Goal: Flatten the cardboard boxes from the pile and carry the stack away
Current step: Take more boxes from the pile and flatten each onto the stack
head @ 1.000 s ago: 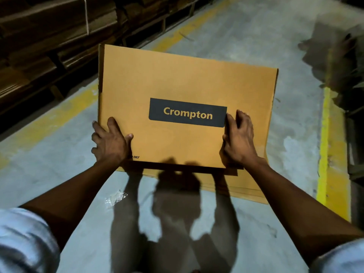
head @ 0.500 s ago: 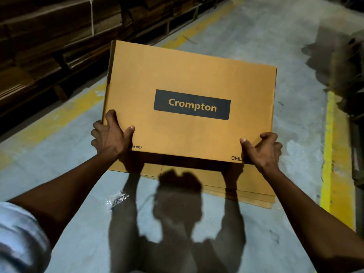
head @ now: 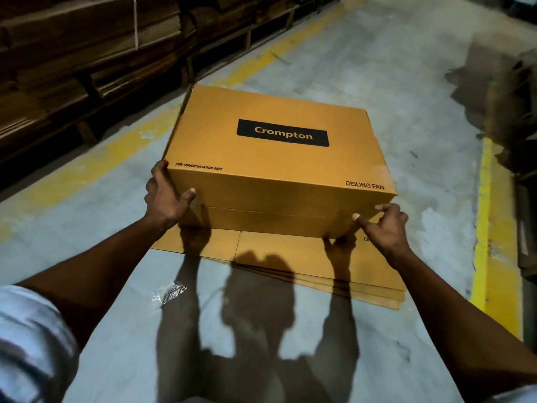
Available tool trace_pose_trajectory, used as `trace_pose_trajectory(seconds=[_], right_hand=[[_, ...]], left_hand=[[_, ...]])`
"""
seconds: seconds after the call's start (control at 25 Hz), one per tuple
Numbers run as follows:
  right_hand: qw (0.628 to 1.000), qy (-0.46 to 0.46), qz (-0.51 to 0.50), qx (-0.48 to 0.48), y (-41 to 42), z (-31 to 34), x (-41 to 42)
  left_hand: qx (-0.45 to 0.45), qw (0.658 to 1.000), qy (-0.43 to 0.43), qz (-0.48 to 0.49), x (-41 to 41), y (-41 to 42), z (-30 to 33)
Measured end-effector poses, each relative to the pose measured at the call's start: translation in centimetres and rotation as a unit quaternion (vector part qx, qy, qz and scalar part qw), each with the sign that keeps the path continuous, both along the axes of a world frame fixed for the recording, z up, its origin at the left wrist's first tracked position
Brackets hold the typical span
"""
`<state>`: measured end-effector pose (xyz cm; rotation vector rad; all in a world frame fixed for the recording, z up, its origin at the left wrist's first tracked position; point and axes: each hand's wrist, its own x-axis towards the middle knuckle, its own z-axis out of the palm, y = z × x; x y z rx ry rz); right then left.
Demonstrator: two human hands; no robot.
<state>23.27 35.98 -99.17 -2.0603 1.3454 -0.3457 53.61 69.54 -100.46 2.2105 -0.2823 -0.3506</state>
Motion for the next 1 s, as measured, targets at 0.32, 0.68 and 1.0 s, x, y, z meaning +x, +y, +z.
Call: trace_pose_trajectory(seconds=[0.32, 0.68, 1.0], right_hand=[[0.995, -0.103, 0.005, 0.002, -2.0, 1.5, 1.9], [0.979, -0.105, 0.003, -0.174, -3.7, 13.7, 2.0], [0.981, -0.032, 0.017, -0.191, -4.7, 12.5, 1.9]], left_hand=[[-0.064, 0.998, -0.015, -0.012, 0.6, -0.3, 0.0], [-0.01, 0.968, -0.251, -0.022, 1.8, -2.5, 11.2], [0.019, 0.968, -0.25, -0.028, 1.6, -2.7, 9.5]])
